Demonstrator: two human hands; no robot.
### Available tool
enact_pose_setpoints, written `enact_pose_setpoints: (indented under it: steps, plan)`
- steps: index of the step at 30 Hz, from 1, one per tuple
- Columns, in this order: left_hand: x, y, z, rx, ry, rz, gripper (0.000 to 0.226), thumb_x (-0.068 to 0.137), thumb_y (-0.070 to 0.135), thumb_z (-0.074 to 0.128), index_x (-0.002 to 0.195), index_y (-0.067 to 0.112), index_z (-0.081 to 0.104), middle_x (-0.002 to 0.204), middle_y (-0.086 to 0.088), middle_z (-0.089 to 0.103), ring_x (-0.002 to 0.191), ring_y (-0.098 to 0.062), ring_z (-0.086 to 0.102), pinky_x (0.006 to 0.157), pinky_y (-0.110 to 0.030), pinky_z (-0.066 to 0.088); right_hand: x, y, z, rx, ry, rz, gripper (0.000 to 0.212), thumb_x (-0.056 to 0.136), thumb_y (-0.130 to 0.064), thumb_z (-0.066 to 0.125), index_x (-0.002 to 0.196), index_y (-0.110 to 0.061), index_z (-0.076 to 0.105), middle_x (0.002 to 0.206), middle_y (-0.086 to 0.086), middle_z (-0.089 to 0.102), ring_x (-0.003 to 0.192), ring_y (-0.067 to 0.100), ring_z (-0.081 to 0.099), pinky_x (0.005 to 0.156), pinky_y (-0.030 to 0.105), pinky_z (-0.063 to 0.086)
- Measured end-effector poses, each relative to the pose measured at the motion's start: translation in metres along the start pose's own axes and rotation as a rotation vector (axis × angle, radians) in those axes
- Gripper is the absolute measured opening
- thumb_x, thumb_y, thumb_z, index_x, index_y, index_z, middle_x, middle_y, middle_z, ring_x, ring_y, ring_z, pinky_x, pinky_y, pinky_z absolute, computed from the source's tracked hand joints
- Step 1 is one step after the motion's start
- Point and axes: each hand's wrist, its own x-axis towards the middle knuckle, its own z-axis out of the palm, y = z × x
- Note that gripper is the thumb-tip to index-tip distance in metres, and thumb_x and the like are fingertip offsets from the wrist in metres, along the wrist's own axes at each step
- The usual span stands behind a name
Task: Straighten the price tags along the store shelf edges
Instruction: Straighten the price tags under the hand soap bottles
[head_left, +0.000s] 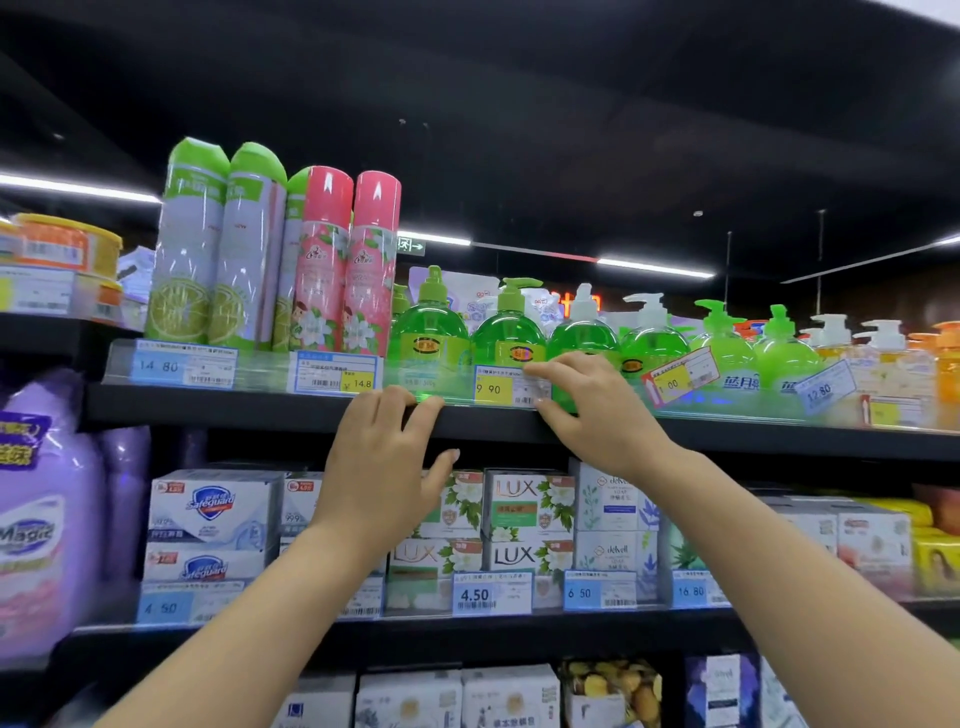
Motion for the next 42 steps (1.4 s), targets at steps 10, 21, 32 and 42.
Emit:
enact_pose_setpoints:
  steps: [10,21,32,42]
  plan:
    - [0.000,-0.009,-0.004,-0.099,-0.019,0.108,0.056,0.085,0.043,0.044,0.123,0.005,0.061,0.115,-0.007,0.061,0.109,-0.026,0.054,0.100,-0.034,0.035,-0.051,0.033,-0.024,-0.076,0.086,0.042,0.038,0.088,-0.021,0.061,0.126,-0.020,0.056,0.124,0.000,0.057,0.122,0.016,0.042,0.102,0.024,0.024]
    - [0.032,0.113,0.036,-0.175,0.013,0.206,0.048,0.084,0.034,0.049,0.121,0.006,0.063,0.116,-0.004,0.064,0.111,-0.022,0.054,0.103,-0.032,0.034,-0.085,0.131,-0.061,-0.027,0.086,0.072,0.033,0.087,-0.019,0.062,0.120,-0.021,0.061,0.119,-0.002,0.059,0.117,0.014,0.044,0.097,0.018,0.025]
    - [0.042,0.177,0.071,-0.074,0.121,0.028,0.043,0.084,0.038,0.050,0.114,0.010,0.064,0.102,0.001,0.058,0.097,-0.025,0.051,0.094,-0.035,0.037,-0.065,0.201,-0.074,0.059,0.113,-0.052,0.032,0.086,-0.014,0.063,0.118,-0.019,0.062,0.114,0.001,0.061,0.111,0.015,0.048,0.093,0.016,0.027]
    - [0.047,0.180,0.067,0.002,0.087,0.038,0.041,0.086,0.040,0.048,0.108,0.010,0.067,0.097,0.000,0.060,0.095,-0.024,0.055,0.092,-0.037,0.039,-0.011,0.190,-0.063,0.057,0.150,-0.130,0.026,0.086,-0.012,0.061,0.112,-0.013,0.064,0.097,0.001,0.064,0.095,0.020,0.056,0.084,0.023,0.036]
